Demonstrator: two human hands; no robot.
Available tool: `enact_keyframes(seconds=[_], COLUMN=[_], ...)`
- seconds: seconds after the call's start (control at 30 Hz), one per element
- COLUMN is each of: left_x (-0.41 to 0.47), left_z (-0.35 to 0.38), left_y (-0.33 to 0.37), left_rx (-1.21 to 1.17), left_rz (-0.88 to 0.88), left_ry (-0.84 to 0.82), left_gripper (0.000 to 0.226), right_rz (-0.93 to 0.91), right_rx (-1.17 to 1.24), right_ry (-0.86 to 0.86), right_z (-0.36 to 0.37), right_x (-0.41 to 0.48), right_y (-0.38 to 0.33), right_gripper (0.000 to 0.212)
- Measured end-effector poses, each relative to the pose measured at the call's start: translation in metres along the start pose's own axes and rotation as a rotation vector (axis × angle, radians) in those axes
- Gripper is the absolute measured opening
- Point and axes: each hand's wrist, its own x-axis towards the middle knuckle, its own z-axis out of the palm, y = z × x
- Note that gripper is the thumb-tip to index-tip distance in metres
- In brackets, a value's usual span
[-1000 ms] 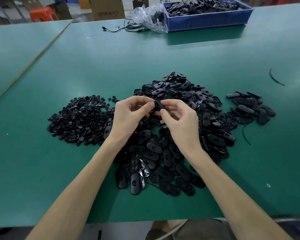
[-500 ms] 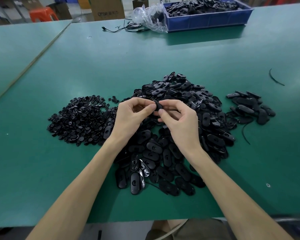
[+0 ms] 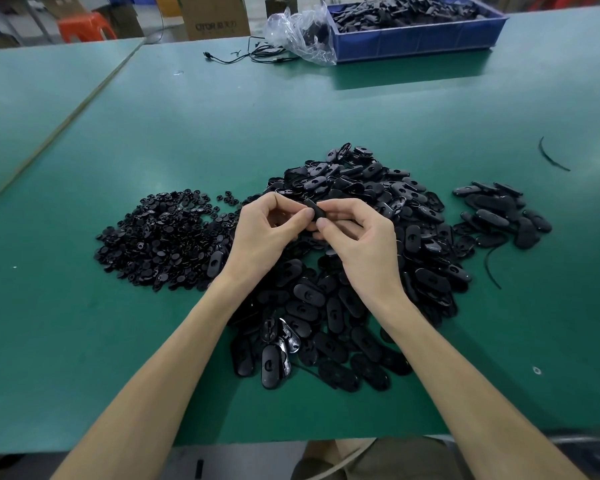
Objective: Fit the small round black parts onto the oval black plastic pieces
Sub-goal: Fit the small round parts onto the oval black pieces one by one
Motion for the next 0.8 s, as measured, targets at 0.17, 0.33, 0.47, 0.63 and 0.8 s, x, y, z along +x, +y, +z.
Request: enact_keyframes(seconds=[0.17,0.33,0.47,0.63,0.8], left_x=[0.001,0.004,0.002,0.003,0.003], left_z=[-0.005,-0.009,-0.008,-0.009,-0.013], left_y=[-0.002,-0.002,0.000,0.001,0.002], left_rx=[-0.027,-0.065,-0.089,-0.210,-0.270], left_rz=[0.024,0.033,-0.010,-0.105,-0.164], left_ry=[-0.003,-0.112,-0.137,-0.202,-0.275], left_gripper=[0.020,0.028,0.012,0.014,0.017], right_rz=[0.001,-0.015,-0.026,-0.027,-0.007], right_rx=[-0.006,0.009,0.001,0.002,0.025], right_ry=[-0.009,-0.003,0.019,0.042,0.068], right_z=[-0.001,0.000,-0.001,0.000,0.000], right_x=[0.001,0.001,0.003,0.002,0.003], right_y=[0.000,0.000,0.002,0.002,0.000], right_gripper=[0.021,0.022,0.019,0.014,0.014])
